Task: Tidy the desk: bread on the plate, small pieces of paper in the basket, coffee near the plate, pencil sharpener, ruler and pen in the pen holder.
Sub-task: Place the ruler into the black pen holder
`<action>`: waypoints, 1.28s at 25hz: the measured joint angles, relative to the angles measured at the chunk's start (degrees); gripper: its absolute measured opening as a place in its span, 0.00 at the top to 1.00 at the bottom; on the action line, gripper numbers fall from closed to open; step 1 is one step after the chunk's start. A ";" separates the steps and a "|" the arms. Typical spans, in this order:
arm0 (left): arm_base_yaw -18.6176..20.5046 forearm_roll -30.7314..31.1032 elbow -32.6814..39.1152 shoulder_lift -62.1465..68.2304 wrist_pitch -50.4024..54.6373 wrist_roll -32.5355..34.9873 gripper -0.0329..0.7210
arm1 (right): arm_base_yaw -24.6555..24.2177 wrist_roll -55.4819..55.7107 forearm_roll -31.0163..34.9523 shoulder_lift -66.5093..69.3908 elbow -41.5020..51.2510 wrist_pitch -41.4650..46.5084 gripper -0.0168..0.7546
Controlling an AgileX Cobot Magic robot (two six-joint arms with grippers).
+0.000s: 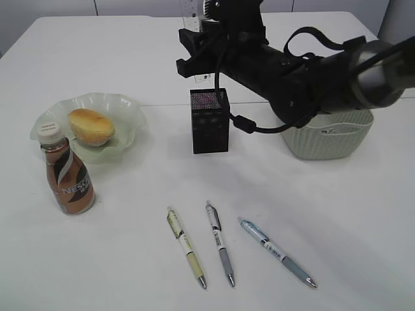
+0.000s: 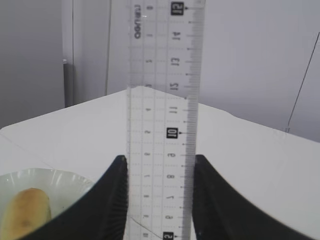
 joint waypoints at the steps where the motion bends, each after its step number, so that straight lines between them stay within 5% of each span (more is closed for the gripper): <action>1: 0.00 0.12 0.00 0.00 0.00 0.00 0.48 | 0.00 -0.93 0.74 0.56 -0.47 0.00 0.60; 14: -0.39 0.40 0.00 0.00 0.00 0.00 0.48 | -0.73 -10.13 10.32 7.10 -3.59 -0.89 0.60; 32: -0.27 0.67 0.00 0.00 -1.40 0.00 0.50 | -1.10 -10.50 11.18 9.38 -3.81 -2.78 0.60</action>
